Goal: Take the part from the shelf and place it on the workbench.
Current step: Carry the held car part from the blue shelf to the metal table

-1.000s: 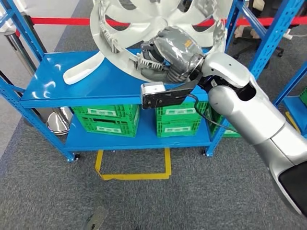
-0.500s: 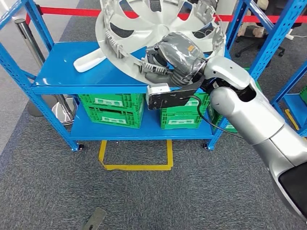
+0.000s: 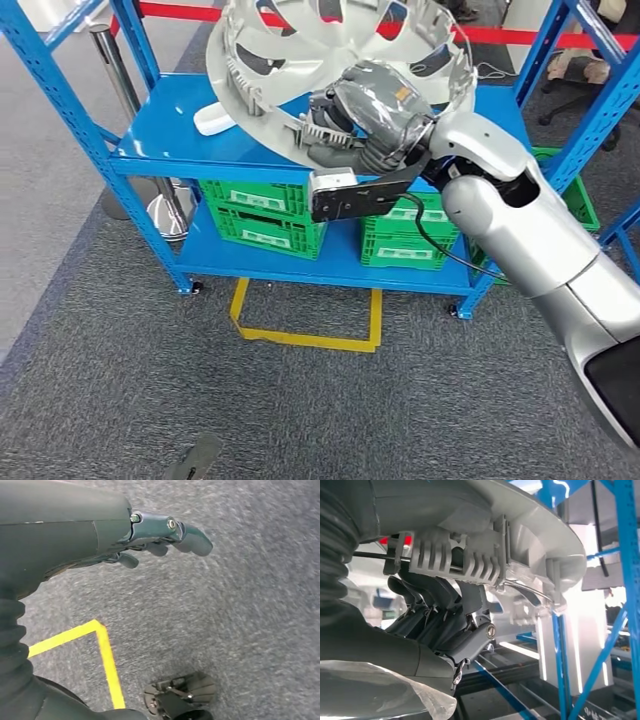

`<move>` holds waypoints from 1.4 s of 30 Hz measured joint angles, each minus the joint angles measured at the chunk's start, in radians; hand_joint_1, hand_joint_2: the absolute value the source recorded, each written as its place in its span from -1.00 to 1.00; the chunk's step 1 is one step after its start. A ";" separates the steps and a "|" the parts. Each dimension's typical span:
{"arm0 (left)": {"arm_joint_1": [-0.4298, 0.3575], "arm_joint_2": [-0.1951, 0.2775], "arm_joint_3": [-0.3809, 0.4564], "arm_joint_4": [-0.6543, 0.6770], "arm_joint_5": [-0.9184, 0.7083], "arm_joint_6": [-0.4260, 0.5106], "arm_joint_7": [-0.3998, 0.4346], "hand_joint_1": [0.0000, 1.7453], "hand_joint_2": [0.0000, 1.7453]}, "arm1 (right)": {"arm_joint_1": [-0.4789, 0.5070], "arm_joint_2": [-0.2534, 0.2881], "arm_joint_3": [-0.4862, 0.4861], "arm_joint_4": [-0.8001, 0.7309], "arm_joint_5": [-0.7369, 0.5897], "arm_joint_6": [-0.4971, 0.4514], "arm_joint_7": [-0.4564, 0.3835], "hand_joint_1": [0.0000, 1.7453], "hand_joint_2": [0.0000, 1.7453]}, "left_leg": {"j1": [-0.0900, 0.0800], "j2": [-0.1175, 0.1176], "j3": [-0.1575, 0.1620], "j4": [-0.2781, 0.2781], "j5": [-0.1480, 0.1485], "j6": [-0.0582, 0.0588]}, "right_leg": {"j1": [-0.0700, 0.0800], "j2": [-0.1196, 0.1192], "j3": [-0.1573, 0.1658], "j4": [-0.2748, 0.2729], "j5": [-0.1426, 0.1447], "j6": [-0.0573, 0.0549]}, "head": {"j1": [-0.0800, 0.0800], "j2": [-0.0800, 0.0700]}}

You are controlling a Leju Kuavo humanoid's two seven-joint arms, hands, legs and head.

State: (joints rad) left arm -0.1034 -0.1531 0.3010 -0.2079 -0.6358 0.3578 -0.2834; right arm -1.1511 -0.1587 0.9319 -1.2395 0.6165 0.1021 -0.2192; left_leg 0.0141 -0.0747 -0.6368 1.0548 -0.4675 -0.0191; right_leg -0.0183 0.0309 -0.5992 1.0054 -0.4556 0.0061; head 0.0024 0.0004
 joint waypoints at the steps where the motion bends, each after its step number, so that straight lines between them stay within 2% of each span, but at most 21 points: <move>1: -0.001 0.001 0.000 0.000 0.000 0.000 0.000 -1.00 1.00 | -0.001 0.000 0.000 0.000 0.000 0.000 0.000 1.00 1.00 | -0.001 0.029 -0.021 0.046 -0.026 -0.005 | -0.001 -0.013 0.001 -0.001 0.001 -0.003 | -0.002 0.000; 3: -0.002 0.001 0.000 0.000 0.000 -0.001 0.000 -1.00 1.00 | -0.001 0.000 0.000 0.000 0.001 0.000 0.000 1.00 1.00 | 0.001 0.060 -0.079 0.176 -0.082 -0.015 | 0.000 -0.040 0.002 0.000 -0.001 -0.006 | -0.005 0.000; 5: -0.002 0.001 0.000 0.000 0.000 -0.003 0.000 -1.00 1.00 | -0.001 0.000 0.001 0.000 0.003 0.000 0.000 1.00 1.00 | 0.003 0.066 -0.106 0.236 -0.090 -0.020 | 0.001 -0.066 0.002 0.001 -0.002 -0.007 | -0.006 0.000; 7: -0.002 0.001 0.000 0.000 0.000 -0.005 0.000 -1.00 1.00 | -0.002 0.001 0.001 -0.002 0.005 0.000 0.000 1.00 1.00 | 0.002 0.080 -0.062 0.148 -0.032 -0.018 | 0.002 -0.091 0.003 0.002 -0.004 -0.005 | -0.005 0.000; 9: -0.003 0.001 0.000 0.000 0.000 -0.005 0.000 -1.00 1.00 | -0.004 0.001 0.000 -0.004 0.006 0.000 0.001 1.00 1.00 | -0.007 0.130 0.000 0.018 0.018 -0.007 | 0.007 -0.111 0.003 0.005 -0.007 0.000 | -0.006 0.000; 11: -0.005 0.001 0.000 0.000 0.000 -0.005 0.000 -1.00 1.00 | -0.006 0.001 0.000 -0.006 0.006 -0.001 0.000 1.00 1.00 | -0.016 0.157 0.018 -0.034 0.029 0.009 | 0.014 -0.131 0.001 0.008 -0.008 0.007 | -0.007 0.000; 13: -0.004 0.002 0.000 0.000 0.000 -0.005 0.000 -1.00 1.00 | -0.007 0.002 0.000 -0.006 0.006 -0.001 0.001 1.00 1.00 | -0.017 0.132 0.012 -0.037 0.036 0.024 | 0.014 -0.150 0.000 0.007 -0.010 0.016 | -0.007 0.000; 15: -0.004 0.002 0.000 0.000 0.000 -0.005 0.000 -1.00 1.00 | -0.010 0.002 0.000 -0.006 0.006 0.000 0.001 1.00 1.00 | -0.013 0.108 0.009 -0.043 0.044 0.037 | 0.009 -0.116 -0.014 0.037 -0.038 0.025 | -0.006 0.000; 17: -0.005 0.002 0.000 0.000 0.000 -0.005 0.000 -1.00 1.00 | -0.013 0.001 0.000 -0.006 0.008 0.001 0.001 1.00 1.00 | -0.010 0.084 0.005 -0.045 0.051 0.047 | 0.006 -0.055 -0.064 0.148 -0.101 0.029 | -0.003 0.000; 19: -0.006 0.001 0.000 0.000 0.000 -0.005 0.000 -1.00 1.00 | -0.014 0.001 0.005 -0.006 0.012 0.005 0.001 1.00 1.00 | -0.011 0.058 0.002 -0.044 0.054 0.051 | 0.007 -0.033 -0.122 0.275 -0.150 0.029 | -0.002 0.000; 20: -0.006 0.002 0.000 0.000 0.000 -0.005 0.000 -1.00 1.00 | -0.015 0.001 0.010 -0.008 0.014 0.007 0.001 1.00 1.00 | -0.011 0.043 0.001 -0.044 0.055 0.051 | 0.007 -0.030 -0.133 0.298 -0.150 0.030 | -0.002 0.000; 22: -0.006 0.002 0.000 0.000 0.001 -0.005 0.000 -1.00 1.00 | -0.022 0.003 0.018 -0.013 0.019 0.013 0.003 1.00 1.00 | -0.010 0.013 0.001 -0.041 0.057 0.049 | 0.005 -0.023 -0.097 0.227 -0.095 0.027 | -0.001 0.000; 24: -0.007 0.003 0.000 0.000 0.001 -0.005 0.000 -1.00 1.00 | -0.036 0.007 0.024 -0.019 0.021 0.019 0.008 1.00 1.00 | -0.008 -0.015 -0.004 -0.034 0.058 0.043 | -0.001 0.023 -0.029 0.093 -0.038 0.023 | -0.002 0.000; 26: -0.008 0.003 0.000 0.000 0.001 -0.005 0.000 -1.00 1.00 | -0.049 0.013 0.029 -0.024 0.024 0.024 0.012 1.00 1.00 | -0.005 -0.038 -0.019 -0.029 0.063 0.031 | -0.004 0.057 0.003 0.030 -0.027 0.021 | -0.002 0.000; 28: -0.007 0.005 0.000 0.000 0.002 -0.005 -0.001 -1.00 1.00 | -0.057 0.024 0.033 -0.031 0.026 0.028 0.014 1.00 1.00 | -0.001 -0.060 -0.030 -0.030 0.072 0.016 | -0.003 0.042 0.005 0.023 -0.028 0.016 | -0.001 0.000; 31: -0.007 0.008 0.001 0.000 0.003 -0.006 -0.002 -1.00 1.00 | -0.071 0.037 0.040 -0.044 0.026 0.036 0.020 1.00 1.00 | -0.007 -0.008 -0.058 0.024 0.037 -0.001 | -0.008 0.000 0.011 0.014 -0.022 0.000 | -0.010 0.000; 33: -0.009 0.009 0.001 0.000 0.004 -0.006 -0.003 -1.00 1.00 | -0.080 0.040 0.044 -0.048 0.026 0.037 0.022 1.00 1.00 | -0.005 0.049 -0.111 0.147 -0.025 -0.010 | -0.004 -0.029 0.012 0.014 -0.023 -0.006 | -0.018 0.000; 35: -0.009 0.009 0.001 0.000 0.005 -0.006 -0.003 -1.00 1.00 | -0.084 0.041 0.048 -0.052 0.026 0.038 0.021 1.00 1.00 | -0.001 0.066 -0.148 0.238 -0.054 -0.015 | -0.001 -0.057 0.013 0.014 -0.024 -0.008 | -0.018 0.000; 37: -0.007 0.010 0.001 0.000 0.006 -0.006 -0.003 -1.00 1.00 | -0.087 0.043 0.052 -0.058 0.025 0.038 0.021 1.00 1.00 | 0.001 0.074 -0.120 0.193 -0.016 -0.016 | -0.001 -0.084 0.015 0.015 -0.027 -0.006 | -0.019 0.000; 39: -0.008 0.010 0.001 0.000 0.006 -0.006 -0.003 -1.00 1.00 | -0.092 0.045 0.052 -0.063 0.025 0.038 0.021 1.00 1.00 | -0.005 0.109 -0.050 0.060 0.038 -0.011 | 0.002 -0.107 0.018 0.016 -0.032 0.000 | -0.019 0.000; 42: -0.009 0.010 0.001 0.000 0.006 -0.006 -0.002 -1.00 1.00 | -0.098 0.046 0.053 -0.067 0.024 0.040 0.021 1.00 1.00 | -0.019 0.139 -0.015 -0.024 0.052 0.009 | 0.012 -0.136 0.018 0.016 -0.037 0.013 | -0.019 0.000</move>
State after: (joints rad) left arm -0.1127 -0.1427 0.3021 -0.2079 -0.6298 0.3514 -0.2858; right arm -1.2495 -0.1126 0.9844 -1.3063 0.6408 0.1422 -0.1978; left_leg -0.0050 0.0645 -0.6521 1.0310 -0.4157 -0.0097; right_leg -0.0067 -0.1050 -0.5815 1.0213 -0.4924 0.0190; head -0.0164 0.0004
